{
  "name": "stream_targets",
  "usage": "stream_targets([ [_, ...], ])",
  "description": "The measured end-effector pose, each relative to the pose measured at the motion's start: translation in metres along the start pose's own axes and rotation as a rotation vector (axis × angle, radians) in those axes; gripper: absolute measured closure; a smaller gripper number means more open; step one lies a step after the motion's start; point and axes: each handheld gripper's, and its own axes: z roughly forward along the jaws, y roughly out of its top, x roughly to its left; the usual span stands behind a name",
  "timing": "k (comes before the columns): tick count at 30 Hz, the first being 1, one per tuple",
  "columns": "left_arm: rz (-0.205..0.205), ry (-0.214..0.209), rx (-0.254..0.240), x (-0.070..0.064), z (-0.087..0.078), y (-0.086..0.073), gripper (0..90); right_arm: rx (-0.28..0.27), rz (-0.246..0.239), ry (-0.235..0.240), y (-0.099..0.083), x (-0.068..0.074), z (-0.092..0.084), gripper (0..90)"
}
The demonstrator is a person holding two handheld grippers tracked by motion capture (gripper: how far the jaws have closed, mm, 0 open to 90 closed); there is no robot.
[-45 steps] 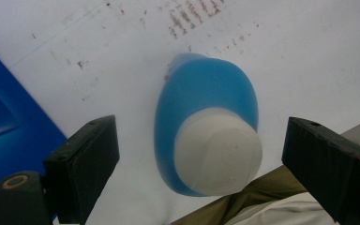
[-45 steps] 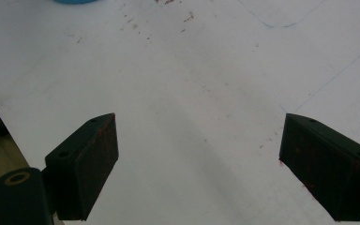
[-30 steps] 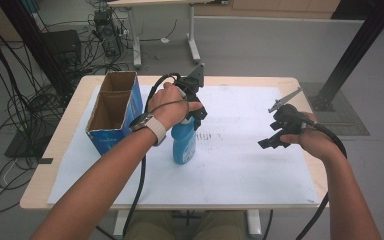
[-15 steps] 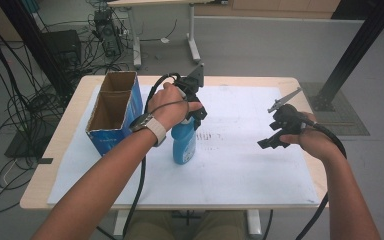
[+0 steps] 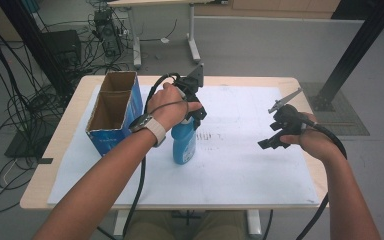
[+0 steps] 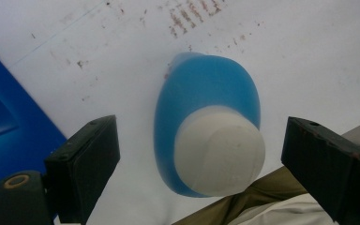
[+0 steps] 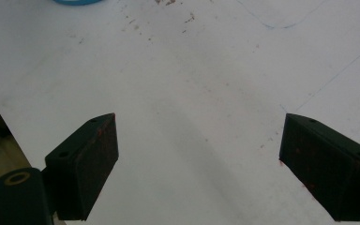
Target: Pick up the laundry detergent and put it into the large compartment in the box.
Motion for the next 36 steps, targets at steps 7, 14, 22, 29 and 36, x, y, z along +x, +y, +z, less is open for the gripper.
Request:
stream_targets([
  [7,-0.001,0.004,0.000,-0.0014,0.0000,0.0001,12.2,-0.004,0.001,0.002,-0.0024,-0.0007,0.0000,12.0],
  [14,-0.002,0.009,0.004,-0.0021,0.0000,0.0005,12.1,-0.005,-0.002,0.003,-0.0019,-0.0003,-0.0001,12.0],
  [22,0.000,0.008,-0.001,-0.0025,0.0001,-0.0006,12.1,-0.004,0.001,0.003,-0.0027,-0.0001,0.0002,12.0],
  [29,-0.003,0.008,-0.009,-0.0031,0.0003,-0.0018,12.1,-0.005,0.001,0.001,-0.0025,0.0002,-0.0007,12.0],
  [36,-0.004,0.012,-0.013,-0.0032,0.0001,-0.0025,12.1,-0.003,0.000,0.004,-0.0023,0.0000,0.0001,12.0],
])
